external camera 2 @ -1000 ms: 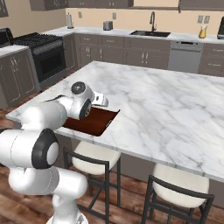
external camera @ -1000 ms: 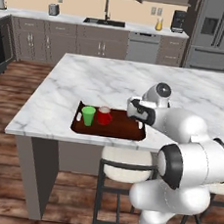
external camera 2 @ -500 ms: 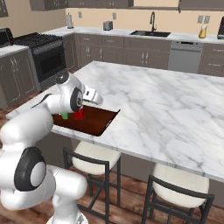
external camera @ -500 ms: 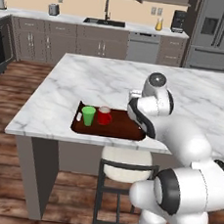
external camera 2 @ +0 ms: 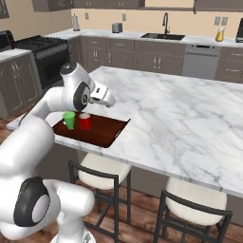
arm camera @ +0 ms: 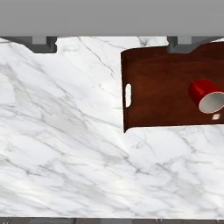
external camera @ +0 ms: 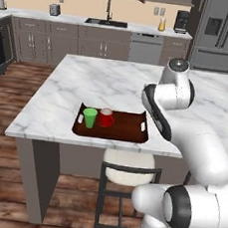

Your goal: There is a tray on the dining counter. Grab the cup, mug, and pitcher and place them on the tray. The pitcher may be placed next to the tray if it cannot fit the tray.

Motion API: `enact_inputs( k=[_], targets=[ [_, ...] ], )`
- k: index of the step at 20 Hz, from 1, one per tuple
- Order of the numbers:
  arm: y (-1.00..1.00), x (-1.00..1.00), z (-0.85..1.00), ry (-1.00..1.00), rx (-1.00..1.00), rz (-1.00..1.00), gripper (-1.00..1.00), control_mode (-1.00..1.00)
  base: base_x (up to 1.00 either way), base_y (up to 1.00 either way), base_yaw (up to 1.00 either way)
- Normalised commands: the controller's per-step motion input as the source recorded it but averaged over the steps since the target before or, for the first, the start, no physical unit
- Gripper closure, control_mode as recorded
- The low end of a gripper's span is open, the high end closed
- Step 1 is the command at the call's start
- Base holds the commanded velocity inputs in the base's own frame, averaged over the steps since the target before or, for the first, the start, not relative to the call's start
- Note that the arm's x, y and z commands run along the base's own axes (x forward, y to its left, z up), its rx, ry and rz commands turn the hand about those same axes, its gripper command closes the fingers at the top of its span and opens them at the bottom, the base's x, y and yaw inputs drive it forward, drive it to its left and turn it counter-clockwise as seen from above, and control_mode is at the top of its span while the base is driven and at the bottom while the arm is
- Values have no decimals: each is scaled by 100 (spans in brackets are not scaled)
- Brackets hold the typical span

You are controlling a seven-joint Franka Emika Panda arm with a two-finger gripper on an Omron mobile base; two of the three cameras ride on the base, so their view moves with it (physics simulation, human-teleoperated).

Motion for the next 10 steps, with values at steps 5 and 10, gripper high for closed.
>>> enact_inputs(
  k=[5, 10],
  targets=[
    [-40, -59, 7, 0, 1, 4, -100, -100, 0, 0, 0],
    [-33, -37, 6, 0, 2, 5, -100, -100, 0, 0, 0]
  ],
)
